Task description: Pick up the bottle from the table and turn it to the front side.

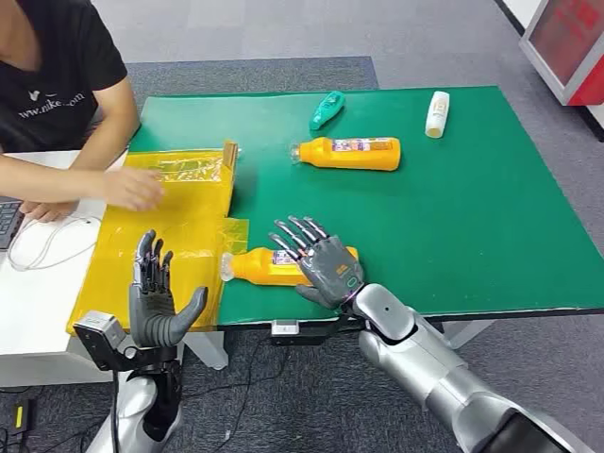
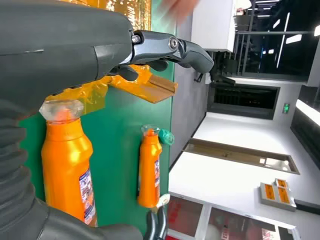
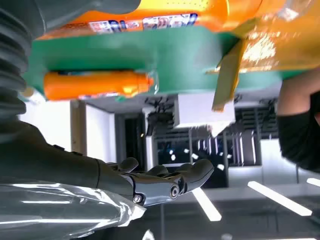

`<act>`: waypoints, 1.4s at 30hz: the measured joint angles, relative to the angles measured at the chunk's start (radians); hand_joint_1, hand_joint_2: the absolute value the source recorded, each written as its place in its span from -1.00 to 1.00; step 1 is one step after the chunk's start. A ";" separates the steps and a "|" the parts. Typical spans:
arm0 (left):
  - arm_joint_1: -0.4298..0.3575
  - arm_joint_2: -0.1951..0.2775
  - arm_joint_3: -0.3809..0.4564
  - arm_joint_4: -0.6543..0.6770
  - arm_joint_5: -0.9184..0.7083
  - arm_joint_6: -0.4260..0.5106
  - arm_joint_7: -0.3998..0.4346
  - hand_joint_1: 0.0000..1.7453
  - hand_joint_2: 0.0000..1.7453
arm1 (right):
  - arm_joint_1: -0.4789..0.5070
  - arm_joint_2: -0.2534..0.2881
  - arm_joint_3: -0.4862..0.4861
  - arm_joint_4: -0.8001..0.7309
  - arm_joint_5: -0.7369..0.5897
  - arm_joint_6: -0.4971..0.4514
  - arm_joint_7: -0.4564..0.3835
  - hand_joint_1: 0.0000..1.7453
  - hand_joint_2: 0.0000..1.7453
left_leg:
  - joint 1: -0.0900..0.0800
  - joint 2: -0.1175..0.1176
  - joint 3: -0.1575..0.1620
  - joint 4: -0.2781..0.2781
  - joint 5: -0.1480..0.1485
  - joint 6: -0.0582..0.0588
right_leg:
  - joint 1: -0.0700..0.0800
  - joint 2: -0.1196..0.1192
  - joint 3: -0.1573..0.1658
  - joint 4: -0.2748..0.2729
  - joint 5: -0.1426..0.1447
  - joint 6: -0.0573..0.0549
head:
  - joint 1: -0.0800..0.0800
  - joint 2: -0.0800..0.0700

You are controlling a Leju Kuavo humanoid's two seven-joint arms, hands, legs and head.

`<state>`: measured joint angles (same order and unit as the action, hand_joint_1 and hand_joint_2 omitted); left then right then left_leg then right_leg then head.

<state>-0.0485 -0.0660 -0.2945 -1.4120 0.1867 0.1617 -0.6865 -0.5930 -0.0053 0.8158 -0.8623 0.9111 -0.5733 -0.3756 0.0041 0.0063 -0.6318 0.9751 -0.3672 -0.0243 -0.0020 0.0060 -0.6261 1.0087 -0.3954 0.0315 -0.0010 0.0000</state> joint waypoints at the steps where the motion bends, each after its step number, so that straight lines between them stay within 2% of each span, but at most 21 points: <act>1: 0.000 0.000 0.000 0.000 -0.001 0.000 0.000 -1.00 1.00 | -0.001 0.000 0.004 0.002 -0.008 0.009 -0.006 -1.00 1.00 | 0.000 0.000 0.000 0.000 0.000 0.000 | 0.000 0.000 0.000 0.000 0.000 0.000 | 0.000 0.000; 4: 0.000 -0.001 0.000 -0.001 -0.002 -0.004 0.001 -1.00 1.00 | -0.005 0.000 0.022 0.012 -0.059 0.073 -0.037 -1.00 1.00 | 0.000 0.000 0.000 0.000 0.000 0.000 | 0.000 0.000 0.000 0.000 0.000 0.000 | 0.000 0.000; 12: 0.000 -0.008 0.000 -0.002 -0.002 -0.032 -0.001 -1.00 1.00 | -0.023 0.000 0.056 0.073 -0.268 0.383 -0.077 -1.00 1.00 | 0.000 0.000 0.000 0.000 0.000 0.000 | 0.000 0.000 0.000 0.000 0.000 0.000 | 0.000 0.000; 16: 0.000 -0.009 0.000 -0.002 -0.008 -0.040 -0.006 -1.00 1.00 | -0.048 0.000 0.056 0.127 -0.319 0.453 -0.080 -1.00 1.00 | 0.000 0.000 0.000 0.000 0.000 0.000 | 0.000 0.000 0.000 0.000 0.000 0.000 | 0.000 0.000; 21: 0.000 -0.010 0.000 -0.002 -0.023 -0.039 -0.010 -1.00 1.00 | -0.084 0.003 0.052 0.190 -0.356 0.461 -0.093 -1.00 1.00 | 0.000 0.000 0.000 0.000 0.000 0.000 | 0.000 0.000 0.000 0.000 0.000 0.000 | 0.000 0.000; 30: 0.015 -0.008 0.003 -0.027 -0.037 -0.033 -0.011 -1.00 1.00 | -0.099 0.014 0.050 0.222 -0.288 0.319 -0.082 -1.00 1.00 | 0.000 0.000 0.000 0.000 0.000 0.000 | 0.000 0.000 0.000 0.000 0.000 0.000 | 0.000 0.000; 37: 0.017 -0.008 0.003 -0.032 -0.040 -0.033 -0.011 -1.00 1.00 | -0.102 0.019 0.051 0.227 -0.288 0.330 -0.081 -1.00 1.00 | 0.000 0.000 0.000 0.000 0.000 0.000 | 0.000 0.000 0.000 0.000 0.000 0.000 | 0.000 0.000; 42: 0.016 -0.008 0.003 -0.032 -0.042 -0.041 -0.011 -1.00 1.00 | -0.107 0.025 0.044 0.242 -0.322 0.382 -0.090 -1.00 1.00 | 0.000 0.000 0.000 0.000 0.000 0.000 | 0.000 0.000 0.000 0.000 0.000 0.000 | 0.000 0.000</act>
<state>-0.0324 -0.0740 -0.2918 -1.4443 0.1444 0.1211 -0.6977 -0.6997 0.0198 0.8602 -0.6202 0.5895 -0.1914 -0.4654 0.0039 0.0061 -0.6319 0.9751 -0.3671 -0.0241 -0.0021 0.0059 -0.6260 1.0087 -0.3951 0.0319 -0.0010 0.0000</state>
